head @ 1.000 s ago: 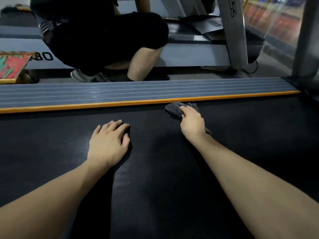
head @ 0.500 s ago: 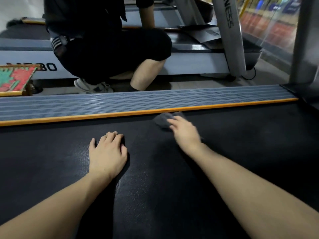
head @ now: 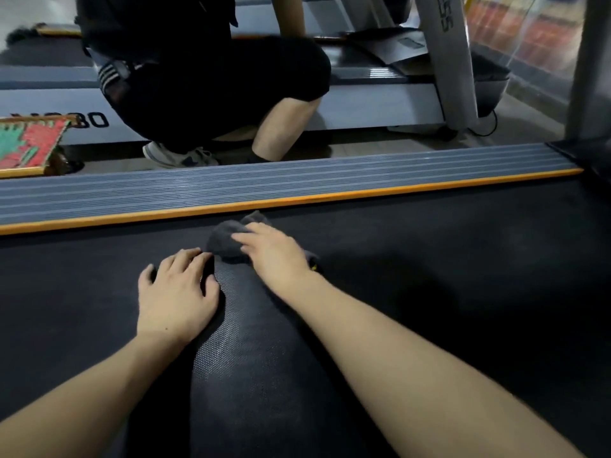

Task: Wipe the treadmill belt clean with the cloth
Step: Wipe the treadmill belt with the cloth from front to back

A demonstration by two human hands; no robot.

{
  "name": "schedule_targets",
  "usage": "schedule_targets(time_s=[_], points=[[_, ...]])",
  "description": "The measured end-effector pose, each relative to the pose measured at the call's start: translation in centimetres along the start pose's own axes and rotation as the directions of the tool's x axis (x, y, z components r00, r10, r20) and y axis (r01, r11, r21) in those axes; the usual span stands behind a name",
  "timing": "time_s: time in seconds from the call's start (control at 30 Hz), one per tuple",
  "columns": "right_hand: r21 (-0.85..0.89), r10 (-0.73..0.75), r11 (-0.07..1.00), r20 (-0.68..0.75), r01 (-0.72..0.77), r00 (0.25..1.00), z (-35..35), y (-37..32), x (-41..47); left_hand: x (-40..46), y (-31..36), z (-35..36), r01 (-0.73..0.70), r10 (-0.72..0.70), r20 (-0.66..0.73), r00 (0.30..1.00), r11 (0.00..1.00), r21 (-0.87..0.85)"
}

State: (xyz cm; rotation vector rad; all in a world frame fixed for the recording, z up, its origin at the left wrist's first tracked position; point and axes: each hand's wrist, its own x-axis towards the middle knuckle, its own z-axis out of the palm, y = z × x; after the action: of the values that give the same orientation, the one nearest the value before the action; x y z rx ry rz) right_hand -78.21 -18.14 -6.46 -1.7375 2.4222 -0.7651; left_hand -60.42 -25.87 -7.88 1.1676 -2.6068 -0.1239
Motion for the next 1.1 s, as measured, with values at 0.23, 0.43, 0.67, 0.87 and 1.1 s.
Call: schedule_targets(time_s=[0.23, 0.43, 0.67, 0.87, 1.1], points=[[-0.094, 0.502, 0.830, -0.303, -0.550, 0.810, -8.7, 12.3, -5.2, 0.2, 0.3, -0.2, 0.006, -0.006, 0.046, 0.999, 1.000, -0.002], [-0.139, 0.307, 0.929, -0.227, -0.343, 0.924, 0.3, -0.7, 0.5, 0.1, 0.4, -0.2, 0.008, -0.008, 0.042, 0.999, 1.000, -0.009], [-0.072, 0.169, 0.979, -0.240, -0.191, 0.956, -4.4, 6.0, -2.6, 0.0, 0.2, -0.4, 0.002, -0.001, 0.034, 0.999, 1.000, -0.030], [-0.022, 0.582, 0.762, -0.415, -0.647, 0.699, -6.5, 10.0, -5.2, 0.1, 0.4, -0.2, -0.001, 0.003, 0.038, 0.999, 0.999, -0.050], [-0.013, 0.100, 0.995, -0.149, -0.103, 0.984, 0.6, -3.4, -3.0, 0.0, 0.0, -0.2, 0.003, -0.002, 0.007, 1.000, 0.998, -0.057]])
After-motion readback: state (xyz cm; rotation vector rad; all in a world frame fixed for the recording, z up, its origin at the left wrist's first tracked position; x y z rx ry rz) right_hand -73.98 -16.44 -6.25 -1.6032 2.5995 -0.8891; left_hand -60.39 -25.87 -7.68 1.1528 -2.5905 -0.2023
